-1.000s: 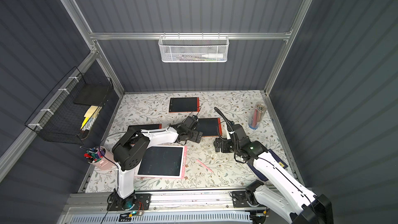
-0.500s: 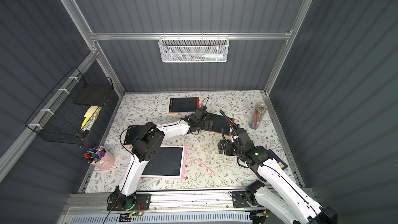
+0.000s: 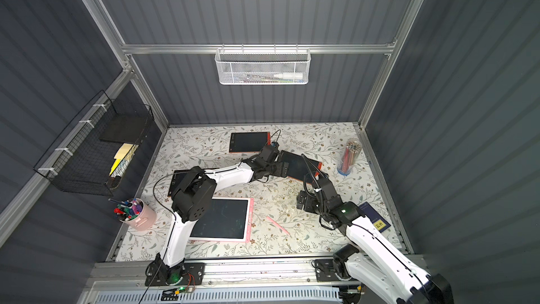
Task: Place the stylus back onto the writing tablet
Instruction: Move the writing tablet to the center of the board.
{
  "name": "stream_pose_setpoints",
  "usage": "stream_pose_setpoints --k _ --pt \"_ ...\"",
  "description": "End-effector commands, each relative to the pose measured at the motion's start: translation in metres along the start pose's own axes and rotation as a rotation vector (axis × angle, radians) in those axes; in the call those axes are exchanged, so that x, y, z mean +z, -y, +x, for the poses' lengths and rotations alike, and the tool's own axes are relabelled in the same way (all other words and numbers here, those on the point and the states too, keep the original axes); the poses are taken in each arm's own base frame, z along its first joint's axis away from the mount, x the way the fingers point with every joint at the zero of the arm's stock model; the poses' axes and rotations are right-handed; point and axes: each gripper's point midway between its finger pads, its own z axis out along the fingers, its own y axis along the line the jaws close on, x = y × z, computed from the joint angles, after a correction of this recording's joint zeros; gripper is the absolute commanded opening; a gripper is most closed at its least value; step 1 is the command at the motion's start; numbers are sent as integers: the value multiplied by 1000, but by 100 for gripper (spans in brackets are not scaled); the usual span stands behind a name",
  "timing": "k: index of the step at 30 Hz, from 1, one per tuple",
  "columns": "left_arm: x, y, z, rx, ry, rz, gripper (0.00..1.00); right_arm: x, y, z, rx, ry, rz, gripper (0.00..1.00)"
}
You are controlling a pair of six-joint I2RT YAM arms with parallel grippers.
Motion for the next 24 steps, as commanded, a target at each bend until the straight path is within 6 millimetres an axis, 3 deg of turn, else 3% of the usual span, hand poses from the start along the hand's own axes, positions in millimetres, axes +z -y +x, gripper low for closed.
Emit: stream_pose_setpoints --k 1,10,11,24 --pt "-38 1 -25 -6 62 38 99 15 -15 -14 41 21 -66 98" --pt "-107 -21 -47 -40 175 92 99 75 -9 -28 148 -49 -16 99" --pt "-108 -29 -34 -42 152 76 99 81 -7 -30 158 -52 -13 99" --pt "-158 -50 6 -62 153 41 99 136 17 -72 221 -33 88 97"
